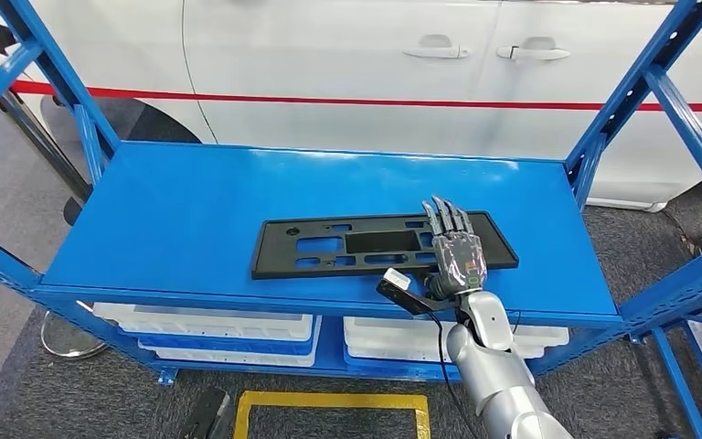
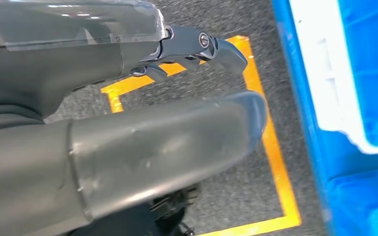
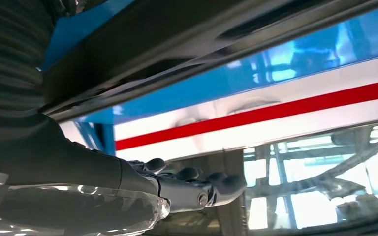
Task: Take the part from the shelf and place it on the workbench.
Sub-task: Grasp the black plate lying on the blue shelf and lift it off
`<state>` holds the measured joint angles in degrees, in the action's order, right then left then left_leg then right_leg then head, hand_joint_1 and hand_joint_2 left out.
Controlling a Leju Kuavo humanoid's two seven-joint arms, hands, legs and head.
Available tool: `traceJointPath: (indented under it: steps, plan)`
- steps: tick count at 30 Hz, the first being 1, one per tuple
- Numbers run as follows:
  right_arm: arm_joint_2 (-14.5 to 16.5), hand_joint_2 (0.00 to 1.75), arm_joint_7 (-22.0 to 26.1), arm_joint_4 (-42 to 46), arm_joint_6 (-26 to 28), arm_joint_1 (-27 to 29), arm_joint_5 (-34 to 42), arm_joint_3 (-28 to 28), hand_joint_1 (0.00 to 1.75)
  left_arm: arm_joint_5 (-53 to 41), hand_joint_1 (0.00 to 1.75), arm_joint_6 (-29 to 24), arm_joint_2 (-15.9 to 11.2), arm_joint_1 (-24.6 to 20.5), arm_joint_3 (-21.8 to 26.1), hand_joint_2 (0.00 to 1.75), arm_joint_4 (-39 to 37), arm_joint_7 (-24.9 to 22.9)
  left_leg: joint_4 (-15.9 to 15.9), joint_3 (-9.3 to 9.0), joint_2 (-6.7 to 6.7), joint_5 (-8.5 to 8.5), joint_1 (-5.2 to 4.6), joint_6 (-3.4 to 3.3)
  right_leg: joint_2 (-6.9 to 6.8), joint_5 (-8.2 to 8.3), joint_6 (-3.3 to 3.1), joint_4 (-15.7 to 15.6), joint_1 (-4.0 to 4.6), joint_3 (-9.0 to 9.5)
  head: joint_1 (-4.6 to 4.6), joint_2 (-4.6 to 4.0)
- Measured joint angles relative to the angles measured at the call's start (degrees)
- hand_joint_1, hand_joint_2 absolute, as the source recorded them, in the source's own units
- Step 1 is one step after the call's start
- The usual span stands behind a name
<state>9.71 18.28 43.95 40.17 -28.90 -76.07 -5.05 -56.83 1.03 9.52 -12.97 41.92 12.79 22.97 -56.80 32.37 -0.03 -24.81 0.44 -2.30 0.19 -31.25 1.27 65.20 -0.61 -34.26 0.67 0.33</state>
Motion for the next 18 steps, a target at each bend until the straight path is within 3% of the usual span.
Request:
traceJointPath:
  steps: [1,2,3,4,5,7,8,10,13,15,17,18]
  plan:
    - [-0.1,1.75,-0.1,0.0,0.0,0.2,0.0,0.1,0.23,0.0,0.00,-0.2,0.0,0.0,0.0,0.00,0.0,0.0,0.0,-0.27,0.00,-0.35,-0.03,-0.23,0.00,-1.06,0.11,4.0,-0.04,-2.71,-0.01,0.00]
    - [-0.2,1.75,-0.2,-0.1,0.0,0.4,0.1,0.2,0.66,0.1,0.00,-0.4,0.0,0.0,0.0,0.00,0.0,0.0,0.0,-0.59,-0.03,-0.73,-0.05,-0.35,0.00,-1.53,0.21,7.4,-0.08,-5.34,0.01,0.00]
    - [-0.3,1.75,-0.2,-0.2,0.0,0.6,0.1,0.3,1.10,0.1,0.00,-0.6,0.0,0.1,0.0,0.00,0.0,-0.1,0.0,-1.02,-0.08,-1.14,-0.08,-0.39,0.00,-0.92,0.24,9.1,-0.10,-7.22,0.01,0.00]
    - [-0.4,1.75,-0.2,-0.4,0.0,0.8,0.1,0.4,1.54,0.1,0.00,-0.8,0.0,0.2,0.0,0.00,0.0,-0.1,-0.1,-1.57,-0.15,-1.60,-0.10,-0.40,0.00,0.85,0.19,8.8,-0.10,-8.11,-0.01,0.00]
    - [-0.5,1.75,-0.3,-0.5,0.0,0.8,0.3,0.6,1.75,0.1,0.00,-0.9,0.0,0.2,0.0,0.00,0.0,-0.2,-0.1,-2.24,-0.22,-2.10,-0.14,-0.36,0.00,3.62,0.02,6.2,-0.10,-7.79,0.00,0.00]
    - [-0.8,1.75,-0.2,-0.7,0.0,0.8,0.9,1.0,1.75,0.1,0.00,-1.0,0.1,0.2,0.0,0.00,0.0,-0.1,-0.2,-3.42,-0.31,-3.18,-0.31,-0.09,-0.02,8.82,-0.66,-1.4,0.14,-5.47,-0.01,0.00]
    - [-0.9,1.75,-0.1,-0.7,0.0,0.8,1.2,1.1,1.75,0.1,0.00,-1.0,0.1,0.2,0.0,0.00,0.0,-0.1,-0.3,-3.70,-0.34,-3.65,-0.40,0.18,-0.03,9.81,-1.04,-4.4,0.31,-4.32,-0.01,0.00]
    - [-1.0,1.75,0.3,-0.8,0.0,0.8,1.8,1.5,1.75,0.1,0.00,-1.0,0.1,0.1,0.0,0.00,0.0,0.1,-0.3,-3.69,-0.32,-4.21,-0.45,0.78,-0.01,9.26,-1.61,-6.3,0.68,-3.44,0.05,0.00]
    - [-1.1,1.75,0.8,-0.6,0.0,1.1,2.3,2.0,1.75,0.2,0.00,-1.1,0.1,-0.1,0.0,0.00,0.0,0.2,-0.8,-3.73,-0.22,-5.15,-0.32,1.62,0.04,8.66,-2.30,-7.0,0.34,-2.85,0.08,0.00]
    - [-1.1,1.75,1.0,-0.3,0.0,1.2,2.5,2.0,1.75,0.2,0.00,-1.2,0.1,-0.1,0.0,0.00,0.0,0.2,-5.2,-1.75,-0.19,-7.43,-0.15,2.16,-0.07,8.41,-2.77,-7.4,-0.02,-2.12,0.10,0.00]
    - [-1.1,1.75,1.3,-0.1,0.0,1.4,2.7,2.1,1.75,0.2,0.00,-1.4,0.1,-0.1,0.0,0.00,0.0,0.2,-13.2,2.71,-0.18,-10.30,0.09,2.67,-0.14,8.06,-3.08,-7.5,-0.04,-1.72,0.10,0.00]
    - [-1.1,1.75,1.4,-0.1,0.0,1.5,2.7,2.1,1.75,0.2,0.00,-1.8,0.1,0.0,0.0,0.00,0.0,0.2,-16.2,4.77,-0.18,-10.87,0.22,2.86,-0.12,7.89,-3.10,-7.4,-0.05,-1.58,0.11,0.00]
